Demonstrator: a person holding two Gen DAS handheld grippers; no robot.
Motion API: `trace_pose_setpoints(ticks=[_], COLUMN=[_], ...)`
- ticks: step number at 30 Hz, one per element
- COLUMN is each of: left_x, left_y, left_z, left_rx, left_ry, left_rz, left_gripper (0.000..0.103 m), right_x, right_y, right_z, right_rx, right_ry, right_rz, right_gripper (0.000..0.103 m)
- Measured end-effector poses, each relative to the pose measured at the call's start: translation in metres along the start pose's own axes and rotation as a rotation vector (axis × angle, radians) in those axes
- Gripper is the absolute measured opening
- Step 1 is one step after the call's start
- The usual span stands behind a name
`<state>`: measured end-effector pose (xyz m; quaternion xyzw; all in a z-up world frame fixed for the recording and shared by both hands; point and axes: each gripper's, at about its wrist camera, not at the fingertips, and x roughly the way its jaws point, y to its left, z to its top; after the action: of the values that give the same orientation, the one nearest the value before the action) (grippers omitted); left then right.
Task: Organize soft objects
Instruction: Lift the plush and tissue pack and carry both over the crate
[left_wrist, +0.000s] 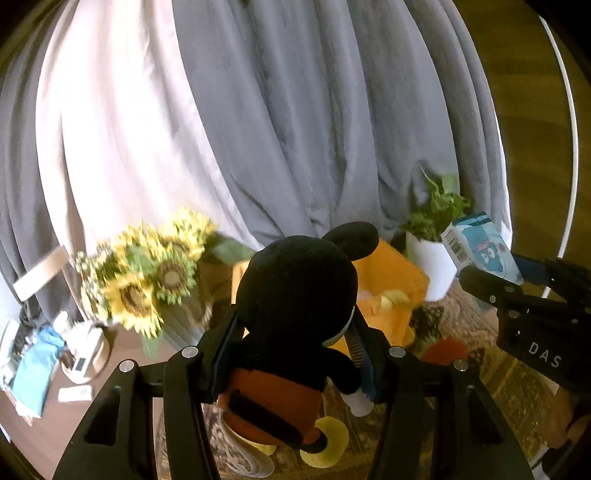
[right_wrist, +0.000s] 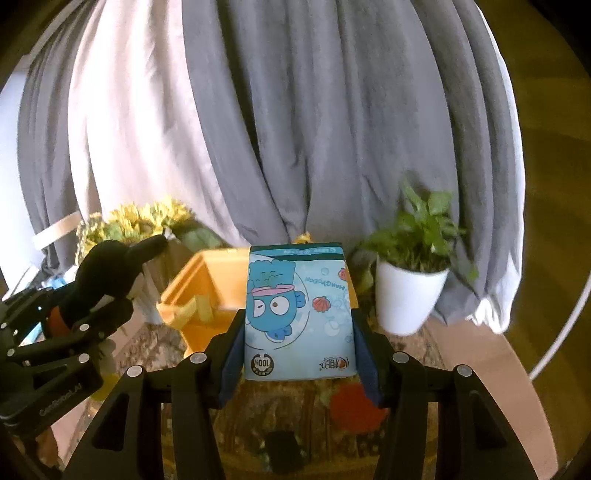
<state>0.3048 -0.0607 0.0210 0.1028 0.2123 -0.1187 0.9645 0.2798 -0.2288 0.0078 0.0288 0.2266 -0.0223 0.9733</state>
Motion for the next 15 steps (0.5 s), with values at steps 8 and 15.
trace_pose_setpoints(ticks=[8, 15], left_x=[0.018, 0.05], left_y=[0.007, 0.017], left_z=[0.026, 0.045], left_rx=[0.028, 0.067], left_ry=[-0.059, -0.084], left_rz=[0.039, 0.062], left_gripper=[0.054, 0.054], right_x=[0.021, 0.054], right_y=[0.0, 0.004], right_z=[0.026, 0.047], right_rx=[-0.015, -0.036], right_ry=[-0.047, -0.051], right_rz=[0.037, 0.048], right_gripper=[0.054, 0.054])
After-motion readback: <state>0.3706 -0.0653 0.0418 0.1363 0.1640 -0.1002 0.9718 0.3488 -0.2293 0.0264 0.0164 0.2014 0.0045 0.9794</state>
